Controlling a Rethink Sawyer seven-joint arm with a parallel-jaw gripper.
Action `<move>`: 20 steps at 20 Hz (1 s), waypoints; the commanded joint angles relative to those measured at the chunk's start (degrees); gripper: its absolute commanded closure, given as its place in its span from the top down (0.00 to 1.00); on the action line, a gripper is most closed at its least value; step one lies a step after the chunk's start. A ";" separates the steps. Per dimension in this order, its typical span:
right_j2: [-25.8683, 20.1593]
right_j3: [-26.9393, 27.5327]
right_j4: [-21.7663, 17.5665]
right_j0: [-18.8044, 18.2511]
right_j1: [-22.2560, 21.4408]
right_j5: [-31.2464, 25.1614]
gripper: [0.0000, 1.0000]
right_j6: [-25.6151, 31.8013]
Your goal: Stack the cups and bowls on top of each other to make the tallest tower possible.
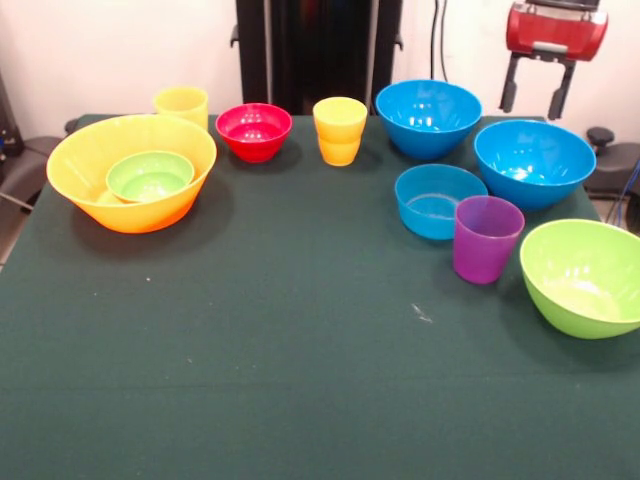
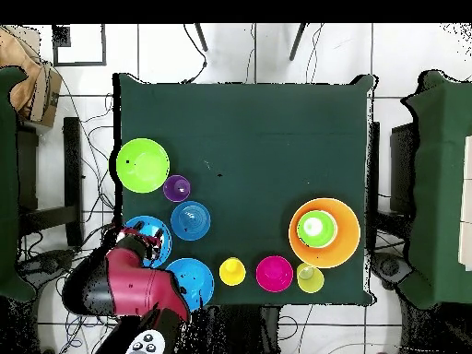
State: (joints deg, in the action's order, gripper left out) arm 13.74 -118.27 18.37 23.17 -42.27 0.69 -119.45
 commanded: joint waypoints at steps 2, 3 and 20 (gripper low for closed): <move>-0.25 -5.18 1.00 0.45 3.97 6.05 1.00 -13.74; 0.07 -5.37 1.00 0.74 4.29 6.57 1.00 -13.63; 2.51 -8.69 -5.09 -2.77 7.07 13.04 1.00 -8.84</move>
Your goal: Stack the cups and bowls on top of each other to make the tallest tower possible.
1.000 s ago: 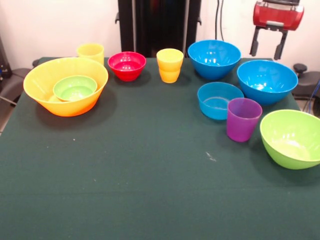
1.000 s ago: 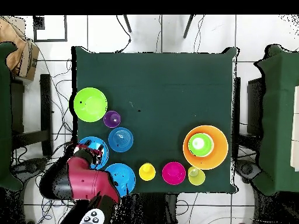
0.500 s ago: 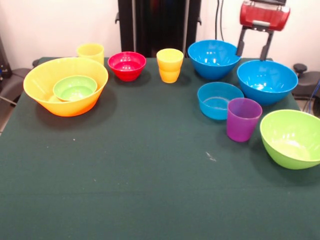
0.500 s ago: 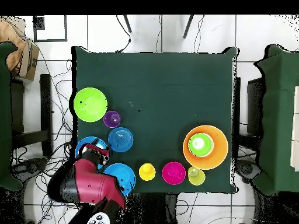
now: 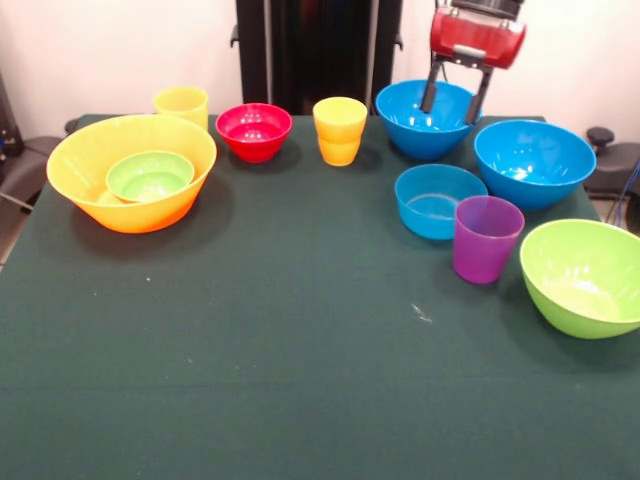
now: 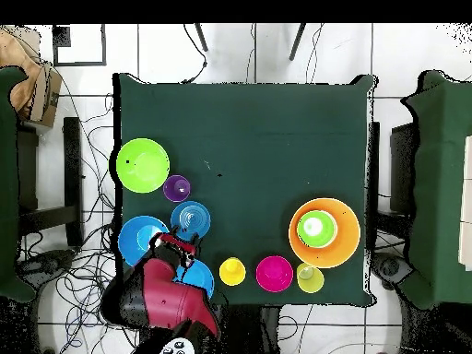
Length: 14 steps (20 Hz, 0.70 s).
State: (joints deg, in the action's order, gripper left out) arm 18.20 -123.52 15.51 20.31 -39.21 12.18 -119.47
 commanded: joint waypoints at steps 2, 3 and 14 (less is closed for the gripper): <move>-1.66 -3.65 -1.90 0.74 4.23 1.92 1.00 -8.93; -1.39 -3.65 -1.84 1.21 4.52 2.10 1.00 -8.73; 4.61 0.27 2.65 9.32 8.38 -1.70 1.00 -7.48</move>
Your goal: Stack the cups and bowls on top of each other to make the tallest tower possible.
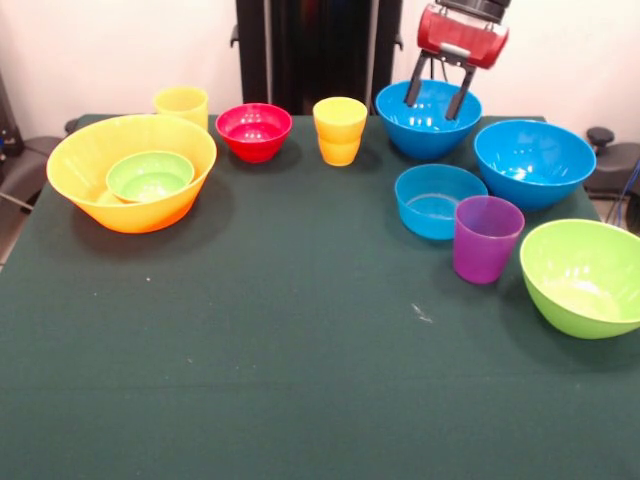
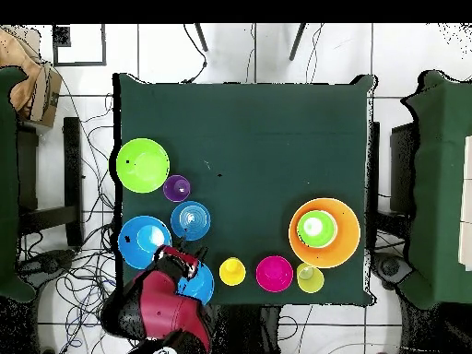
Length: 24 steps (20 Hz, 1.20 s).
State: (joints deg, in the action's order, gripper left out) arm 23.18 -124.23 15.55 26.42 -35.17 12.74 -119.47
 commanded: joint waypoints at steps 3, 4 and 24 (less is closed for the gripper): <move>0.54 2.13 3.62 4.83 4.86 -3.76 1.00 -7.82; 0.81 2.58 3.87 5.28 5.08 -4.17 1.00 -7.80; 1.06 5.88 6.25 6.40 2.72 -9.95 1.00 -7.78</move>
State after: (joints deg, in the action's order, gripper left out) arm 28.11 -123.14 19.18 33.57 -31.95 11.66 -119.47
